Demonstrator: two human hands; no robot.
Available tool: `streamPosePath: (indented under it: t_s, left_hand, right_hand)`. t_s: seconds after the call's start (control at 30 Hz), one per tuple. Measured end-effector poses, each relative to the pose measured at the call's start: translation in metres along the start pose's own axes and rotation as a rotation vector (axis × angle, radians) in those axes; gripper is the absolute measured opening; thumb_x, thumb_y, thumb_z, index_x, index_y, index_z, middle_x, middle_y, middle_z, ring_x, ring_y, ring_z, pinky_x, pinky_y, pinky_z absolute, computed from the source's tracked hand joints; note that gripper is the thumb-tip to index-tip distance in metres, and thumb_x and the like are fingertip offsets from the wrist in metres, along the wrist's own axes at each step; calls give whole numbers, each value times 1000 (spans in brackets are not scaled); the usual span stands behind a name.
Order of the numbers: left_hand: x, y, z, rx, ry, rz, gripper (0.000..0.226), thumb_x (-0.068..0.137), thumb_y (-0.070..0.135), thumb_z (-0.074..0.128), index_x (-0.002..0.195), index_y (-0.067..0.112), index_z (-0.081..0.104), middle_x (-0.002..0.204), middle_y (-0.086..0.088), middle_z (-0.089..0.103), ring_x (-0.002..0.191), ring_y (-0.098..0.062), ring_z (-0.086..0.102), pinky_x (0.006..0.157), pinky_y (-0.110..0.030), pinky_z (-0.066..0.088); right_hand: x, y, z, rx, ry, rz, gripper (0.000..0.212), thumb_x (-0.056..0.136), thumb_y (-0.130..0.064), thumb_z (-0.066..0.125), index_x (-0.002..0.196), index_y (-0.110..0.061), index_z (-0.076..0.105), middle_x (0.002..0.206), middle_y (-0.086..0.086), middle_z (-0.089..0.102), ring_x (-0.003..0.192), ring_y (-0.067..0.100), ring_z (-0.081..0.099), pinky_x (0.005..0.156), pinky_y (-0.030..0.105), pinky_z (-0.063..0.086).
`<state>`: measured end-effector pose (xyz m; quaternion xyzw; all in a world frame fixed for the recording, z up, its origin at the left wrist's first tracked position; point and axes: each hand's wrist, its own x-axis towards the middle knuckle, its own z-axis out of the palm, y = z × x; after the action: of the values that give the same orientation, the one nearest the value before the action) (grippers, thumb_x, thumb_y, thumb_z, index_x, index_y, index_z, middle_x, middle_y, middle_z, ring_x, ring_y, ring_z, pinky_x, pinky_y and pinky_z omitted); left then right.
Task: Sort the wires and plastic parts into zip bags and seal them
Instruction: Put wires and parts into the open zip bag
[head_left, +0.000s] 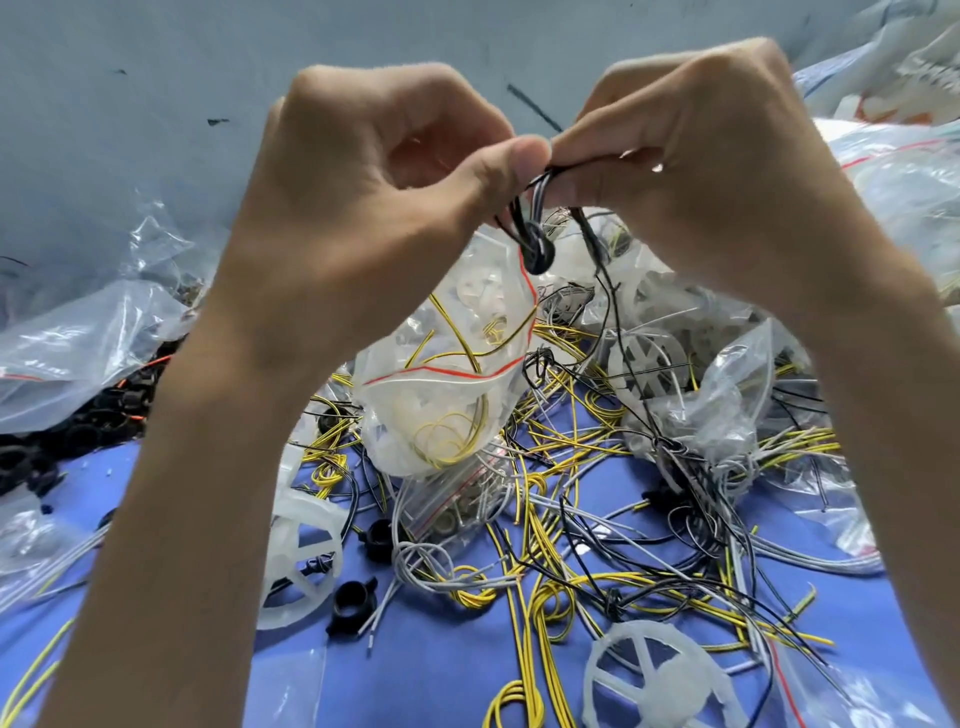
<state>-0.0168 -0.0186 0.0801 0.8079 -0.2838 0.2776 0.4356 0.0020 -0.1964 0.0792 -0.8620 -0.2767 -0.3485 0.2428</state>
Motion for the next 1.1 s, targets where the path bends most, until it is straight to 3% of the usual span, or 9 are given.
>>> streamPosePath:
  t_s: [0.13, 0.2, 0.3, 0.37, 0.43, 0.57, 0.8, 0.93, 1.1]
  left_hand:
    - [4, -2, 3, -165, 15, -117, 19, 84, 44, 58, 80, 26, 61, 74, 9, 70, 78, -12, 71, 82, -38, 57]
    - [6, -4, 7, -190, -19, -189, 31, 83, 50, 49, 80, 22, 61, 79, 3, 72, 80, -13, 72, 85, -38, 55]
    - [5, -4, 17, -97, -136, -221, 48, 80, 59, 46, 82, 14, 65, 86, -8, 72, 85, -21, 70, 86, -42, 54]
    - [0, -1, 26, 60, -246, -217, 56, 76, 62, 49, 97, 14, 68, 93, -2, 73, 89, -13, 69, 87, -37, 53]
    - [-5, 2, 33, 164, -299, -172, 45, 80, 54, 57, 99, 15, 68, 94, 6, 73, 87, -4, 67, 81, -32, 53]
    - [-6, 2, 39, 66, -276, -172, 21, 85, 27, 69, 102, 14, 67, 91, 5, 74, 81, -7, 69, 79, -32, 54]
    - [-5, -1, 43, -100, -274, -224, 32, 82, 18, 73, 101, 27, 49, 75, 12, 73, 75, -5, 69, 71, -16, 51]
    - [-5, -5, 44, -127, -265, -243, 47, 79, 14, 76, 111, 25, 43, 74, 11, 73, 73, -4, 70, 69, -11, 49]
    - [-6, -5, 36, -31, -414, -272, 46, 74, 23, 80, 113, 24, 56, 75, 16, 73, 70, 2, 67, 62, -10, 46]
  right_hand:
    - [2, 1, 0, 104, 97, 62, 18, 82, -30, 67, 99, -28, 71, 73, -1, 68, 63, 10, 62, 63, 24, 49]
    - [2, 4, 1, 187, 149, 138, 16, 82, -26, 70, 98, -29, 67, 69, -9, 66, 56, 2, 63, 56, 17, 50]
    - [2, 5, 2, 294, 240, 267, 6, 82, -21, 72, 87, -24, 70, 65, -10, 63, 49, -4, 60, 52, 9, 47]
    - [3, 3, 2, 330, 294, 317, 6, 82, -21, 70, 77, -23, 68, 63, -8, 63, 49, -1, 61, 52, 14, 48]
    - [4, 0, 2, 403, 333, 342, 14, 82, -19, 69, 71, -24, 64, 62, -7, 63, 50, 1, 62, 52, 16, 48]
    - [5, -2, 4, 610, 341, 362, 14, 84, -11, 66, 71, -15, 62, 64, 1, 61, 50, 4, 61, 53, 16, 47]
    - [7, 0, 0, 970, 392, 376, 15, 88, -5, 62, 74, -8, 59, 71, 7, 57, 57, 8, 64, 57, 14, 48]
    - [8, 9, -7, 1153, 482, 421, 22, 89, 2, 55, 68, -5, 58, 63, 3, 62, 63, 11, 66, 59, 16, 50]
    - [8, 17, -13, 1183, 446, 446, 27, 93, -1, 48, 69, -8, 58, 61, -2, 64, 65, 12, 68, 62, 17, 51]
